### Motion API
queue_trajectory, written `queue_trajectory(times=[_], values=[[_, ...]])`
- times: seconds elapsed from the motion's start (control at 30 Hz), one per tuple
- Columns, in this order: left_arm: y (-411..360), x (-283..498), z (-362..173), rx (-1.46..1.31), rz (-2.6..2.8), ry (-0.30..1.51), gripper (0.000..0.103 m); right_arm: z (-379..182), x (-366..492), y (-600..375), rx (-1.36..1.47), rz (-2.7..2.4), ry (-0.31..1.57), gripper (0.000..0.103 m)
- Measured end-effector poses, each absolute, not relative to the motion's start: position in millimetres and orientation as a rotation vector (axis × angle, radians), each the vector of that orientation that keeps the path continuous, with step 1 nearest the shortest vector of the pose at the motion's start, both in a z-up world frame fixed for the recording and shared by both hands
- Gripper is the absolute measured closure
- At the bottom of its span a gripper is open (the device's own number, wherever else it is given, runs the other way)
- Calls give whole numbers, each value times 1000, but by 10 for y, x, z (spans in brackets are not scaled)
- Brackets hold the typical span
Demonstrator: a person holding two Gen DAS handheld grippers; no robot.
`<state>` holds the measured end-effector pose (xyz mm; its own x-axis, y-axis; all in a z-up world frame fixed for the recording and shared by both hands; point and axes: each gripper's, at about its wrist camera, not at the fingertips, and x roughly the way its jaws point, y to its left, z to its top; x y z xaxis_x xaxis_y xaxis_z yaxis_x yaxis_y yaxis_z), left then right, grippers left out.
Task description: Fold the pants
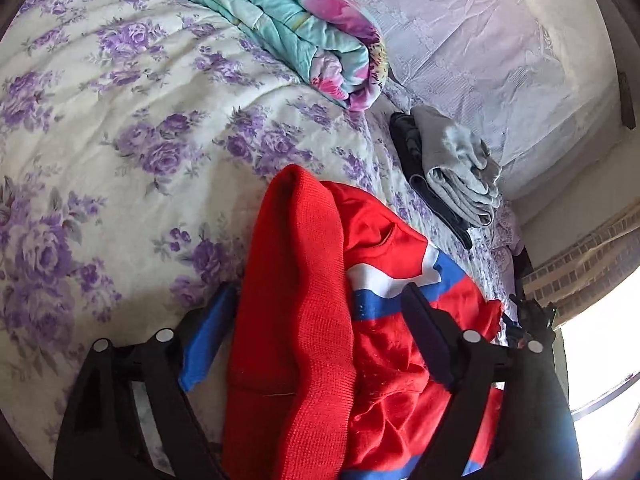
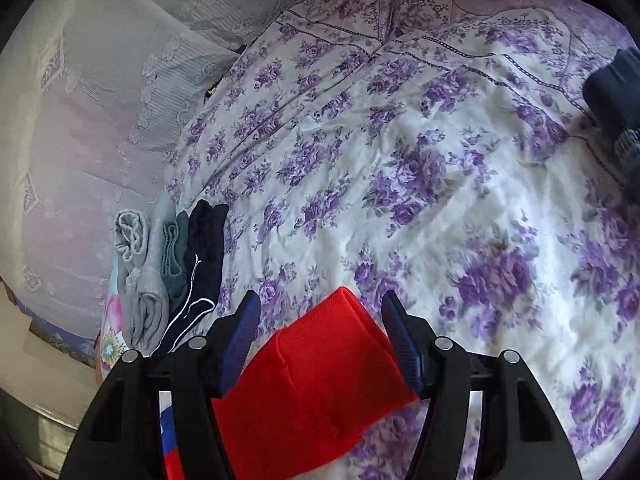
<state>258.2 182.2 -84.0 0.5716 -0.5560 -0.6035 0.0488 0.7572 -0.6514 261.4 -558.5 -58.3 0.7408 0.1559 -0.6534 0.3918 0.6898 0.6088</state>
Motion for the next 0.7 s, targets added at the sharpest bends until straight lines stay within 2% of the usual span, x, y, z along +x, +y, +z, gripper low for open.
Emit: queue_trajectory(times=[0.07, 0.1, 0.2, 0.23, 0.37, 0.5, 0.53, 0.57, 0.6, 0.63, 0.7], values=[[1855, 2578, -851, -646, -389, 899, 21, -637, 2680, -5529, 782, -152, 790, 44], [1866, 2582, -857, -656, -391, 897, 21, -657, 2660, -5494, 768, -145, 805, 57], [1870, 2584, -858, -661, -392, 896, 21, -602, 2396, -5415, 689, -102, 799, 84], [1862, 2586, -855, -658, -391, 897, 21, -593, 2278, -5425, 692, -87, 801, 88], [1856, 2587, -850, -658, -389, 898, 21, -631, 1833, -5493, 632, -117, 880, 93], [1857, 2586, -847, -657, -390, 897, 21, -622, 1522, -5768, 682, -179, 856, 90], [1860, 2580, -848, -658, -390, 896, 21, -608, 1466, -5825, 718, -175, 839, 85], [1860, 2581, -851, -660, -390, 896, 21, -616, 1433, -5859, 775, -139, 835, 77], [1860, 2583, -851, -661, -390, 896, 21, -635, 1425, -5853, 827, -92, 833, 53], [1859, 2585, -852, -660, -390, 896, 21, -658, 1436, -5803, 874, -39, 829, 48], [1860, 2582, -852, -660, -390, 896, 21, -715, 1494, -5649, 918, 17, 840, 48]])
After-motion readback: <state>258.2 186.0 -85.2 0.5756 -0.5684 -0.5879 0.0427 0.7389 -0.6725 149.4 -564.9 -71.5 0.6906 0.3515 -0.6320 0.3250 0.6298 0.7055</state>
